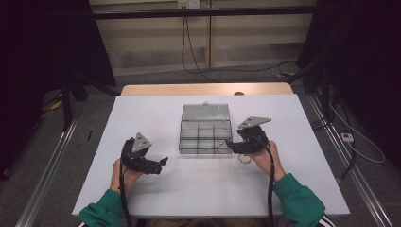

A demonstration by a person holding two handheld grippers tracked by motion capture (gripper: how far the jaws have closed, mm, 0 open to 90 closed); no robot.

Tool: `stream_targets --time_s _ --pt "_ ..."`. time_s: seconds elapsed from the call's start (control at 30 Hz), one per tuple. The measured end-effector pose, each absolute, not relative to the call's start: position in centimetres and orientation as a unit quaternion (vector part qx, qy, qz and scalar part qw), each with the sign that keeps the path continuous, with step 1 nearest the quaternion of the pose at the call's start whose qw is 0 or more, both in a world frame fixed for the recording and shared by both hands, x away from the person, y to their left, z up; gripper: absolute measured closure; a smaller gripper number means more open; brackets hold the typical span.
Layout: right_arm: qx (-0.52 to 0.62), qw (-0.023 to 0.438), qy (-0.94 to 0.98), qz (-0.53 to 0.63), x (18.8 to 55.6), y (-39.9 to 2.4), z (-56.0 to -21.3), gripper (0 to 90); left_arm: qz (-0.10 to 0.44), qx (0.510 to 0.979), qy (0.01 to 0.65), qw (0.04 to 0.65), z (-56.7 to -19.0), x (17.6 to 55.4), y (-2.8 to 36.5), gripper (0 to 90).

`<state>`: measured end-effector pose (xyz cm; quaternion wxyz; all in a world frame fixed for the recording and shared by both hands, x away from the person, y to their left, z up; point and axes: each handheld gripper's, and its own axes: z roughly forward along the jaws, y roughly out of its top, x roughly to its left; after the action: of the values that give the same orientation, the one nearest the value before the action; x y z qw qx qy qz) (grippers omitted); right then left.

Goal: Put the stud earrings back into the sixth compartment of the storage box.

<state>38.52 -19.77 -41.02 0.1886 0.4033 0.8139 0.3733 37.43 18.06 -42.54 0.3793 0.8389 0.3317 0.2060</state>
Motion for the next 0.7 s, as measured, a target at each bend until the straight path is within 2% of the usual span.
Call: stream_targets --time_s 0.7 --pt "0.388 0.153 0.834 0.360 36.6 -21.0 -40.8 12.8 0.205 0.839 0.331 0.381 -42.5 37.4 18.0 0.3"
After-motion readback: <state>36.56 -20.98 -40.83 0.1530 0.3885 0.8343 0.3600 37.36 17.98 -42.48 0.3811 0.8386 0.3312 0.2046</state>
